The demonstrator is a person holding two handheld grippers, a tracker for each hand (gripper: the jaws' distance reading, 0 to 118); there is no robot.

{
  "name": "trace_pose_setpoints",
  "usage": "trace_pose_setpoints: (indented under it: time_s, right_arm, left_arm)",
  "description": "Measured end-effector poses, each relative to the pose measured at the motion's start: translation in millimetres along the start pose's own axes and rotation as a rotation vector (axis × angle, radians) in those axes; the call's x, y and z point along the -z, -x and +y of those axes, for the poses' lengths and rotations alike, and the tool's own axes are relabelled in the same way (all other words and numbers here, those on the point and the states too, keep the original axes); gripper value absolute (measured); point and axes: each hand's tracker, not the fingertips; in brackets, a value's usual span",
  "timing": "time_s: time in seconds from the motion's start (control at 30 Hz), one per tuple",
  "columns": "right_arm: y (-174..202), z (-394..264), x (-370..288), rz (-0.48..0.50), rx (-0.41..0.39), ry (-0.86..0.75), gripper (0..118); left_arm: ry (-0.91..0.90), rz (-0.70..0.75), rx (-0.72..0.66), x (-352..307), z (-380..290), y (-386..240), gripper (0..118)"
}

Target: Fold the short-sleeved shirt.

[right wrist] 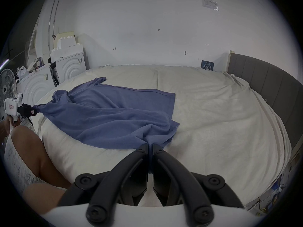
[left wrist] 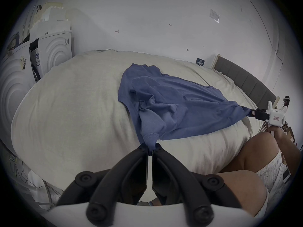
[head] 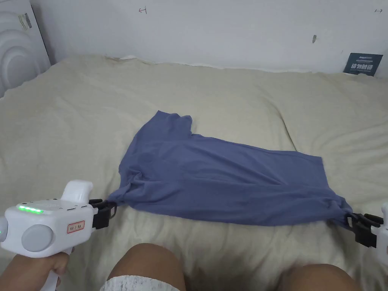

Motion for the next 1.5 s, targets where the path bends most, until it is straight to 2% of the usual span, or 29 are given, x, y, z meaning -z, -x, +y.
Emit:
trace_pose_setpoints:
  time_s: [0.53, 0.77, 0.83, 0.87, 0.9, 0.93, 0.97, 1.0, 1.03, 1.07, 1.1, 1.23, 1.3, 1.33, 1.37, 1.43, 1.5]
  right_arm:
    - [-2.2, -3.9, -23.9, -0.003, 0.011, -0.010, 5]
    - [-2.8, -14.9, -6.4, -0.024, 0.005, 0.071, 5]
    - [-4.4, -20.5, 0.6, -0.016, 0.024, 0.080, 6]
    - [-4.6, -23.4, 3.0, -0.018, 0.027, 0.085, 12]
    - [-4.4, -25.7, 4.9, -0.025, 0.024, 0.094, 29]
    - [-4.1, -29.1, 6.5, -0.039, 0.012, 0.106, 47]
    - [-4.8, -31.6, 7.3, -0.056, 0.010, 0.119, 58]
    - [-7.0, -34.2, 8.1, -0.048, 0.022, 0.138, 58]
    - [-9.4, -37.8, 6.6, -0.040, 0.031, 0.144, 95]
    - [-10.9, -39.4, 2.0, -0.043, 0.029, 0.132, 109]
    - [-12.5, -40.2, -4.2, -0.052, 0.022, 0.109, 112]
    - [-11.7, -28.7, -33.6, -0.050, 0.038, 0.082, 112]
    - [-8.4, -19.1, -44.3, -0.055, 0.035, 0.073, 108]
    - [-4.3, -11.6, -51.3, -0.061, 0.018, 0.044, 91]
    - [-0.4, -6.6, -57.4, -0.061, -0.004, -0.004, 64]
    - [8.3, 6.1, -60.6, -0.101, -0.032, -0.030, 3]
    - [6.0, 15.5, -58.4, -0.090, -0.022, -0.050, 0]
  left_arm:
    - [-0.038, -0.011, -0.015, -30.0, -17.6, 5.4, 4]
    - [0.032, 0.002, -0.010, -12.5, -23.0, 6.6, 4]
    - [0.050, 0.019, 0.005, -4.0, -27.8, 3.7, 4]
    - [0.049, 0.055, 0.027, -0.7, -30.2, 3.4, 5]
    - [0.057, 0.061, 0.027, 1.8, -31.8, 4.5, 10]
    - [0.063, 0.070, 0.016, 2.9, -33.8, 7.0, 25]
    - [0.060, 0.071, 0.005, 1.9, -36.0, 9.1, 32]
    - [0.059, 0.074, 0.004, -0.9, -39.1, 11.8, 32]
    - [0.064, 0.084, 0.010, -3.6, -41.2, 13.3, 62]
    - [0.065, 0.102, 0.029, -7.9, -43.2, 14.6, 76]
    - [0.051, 0.132, 0.052, -13.8, -45.0, 15.5, 78]
    - [-0.037, 0.197, 0.106, -50.4, -36.1, 13.9, 77]
    - [-0.063, 0.193, 0.124, -63.5, -26.8, 8.6, 75]
    - [-0.083, 0.199, 0.132, -69.0, -20.6, 2.7, 69]
    - [-0.124, 0.186, 0.142, -72.6, -14.0, -3.4, 56]
    - [-0.155, 0.173, 0.155, -71.6, -0.7, -16.2, 3]
    - [-0.187, 0.163, 0.170, -66.3, 12.2, -29.8, 3]
